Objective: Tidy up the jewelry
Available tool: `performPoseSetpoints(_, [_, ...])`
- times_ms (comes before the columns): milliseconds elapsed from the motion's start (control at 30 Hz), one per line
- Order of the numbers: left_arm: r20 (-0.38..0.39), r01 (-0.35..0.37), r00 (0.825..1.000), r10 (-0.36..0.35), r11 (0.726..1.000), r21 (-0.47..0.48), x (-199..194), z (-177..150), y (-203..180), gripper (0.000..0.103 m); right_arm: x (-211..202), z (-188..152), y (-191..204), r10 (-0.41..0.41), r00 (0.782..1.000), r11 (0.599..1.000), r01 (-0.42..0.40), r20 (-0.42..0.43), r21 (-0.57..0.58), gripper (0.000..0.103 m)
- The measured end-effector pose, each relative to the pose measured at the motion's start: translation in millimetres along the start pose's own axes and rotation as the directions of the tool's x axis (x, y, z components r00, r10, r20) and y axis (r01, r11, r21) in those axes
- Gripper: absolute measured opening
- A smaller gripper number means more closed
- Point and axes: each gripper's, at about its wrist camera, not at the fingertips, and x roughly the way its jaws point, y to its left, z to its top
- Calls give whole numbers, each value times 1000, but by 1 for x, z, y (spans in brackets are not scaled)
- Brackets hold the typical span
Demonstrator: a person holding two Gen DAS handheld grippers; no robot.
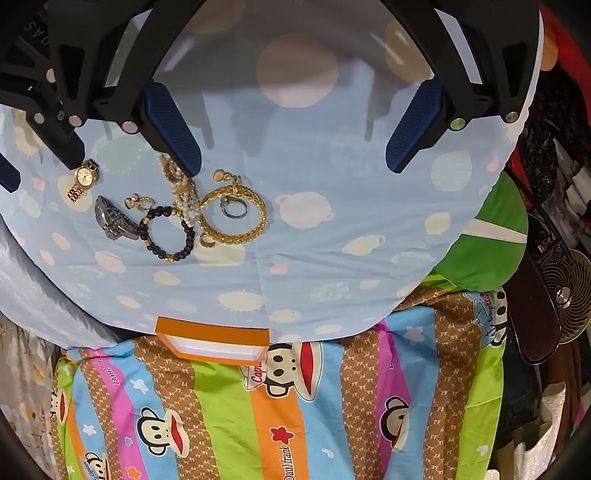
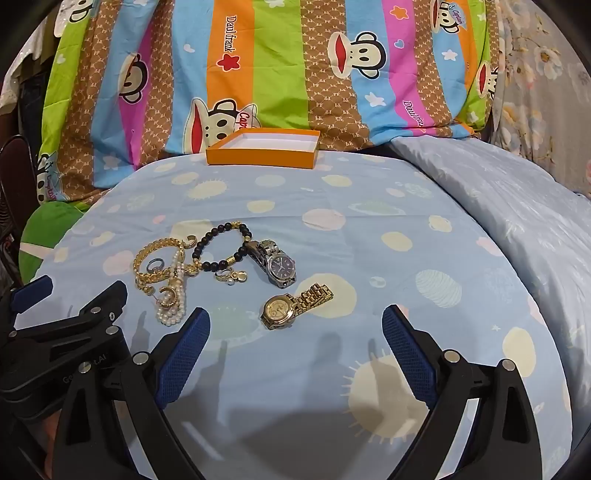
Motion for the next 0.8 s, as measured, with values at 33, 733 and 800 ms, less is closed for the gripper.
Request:
performPoseSetpoints(33, [0, -1, 1000, 1, 1000, 0, 0, 0, 0, 97, 0, 0, 0, 1, 1000, 1000, -1, 0, 1, 93])
performPoseSetpoints(733, [1, 1, 1000, -1, 1000, -1, 0, 0, 0, 97, -1, 1, -1, 2, 1000, 1000, -2, -2, 5, 93])
performPoseSetpoints(800, [2, 1, 1000, -1, 1000, -1, 0, 0, 0, 97, -1, 1, -1, 3, 1000, 1000, -3, -2, 5, 93])
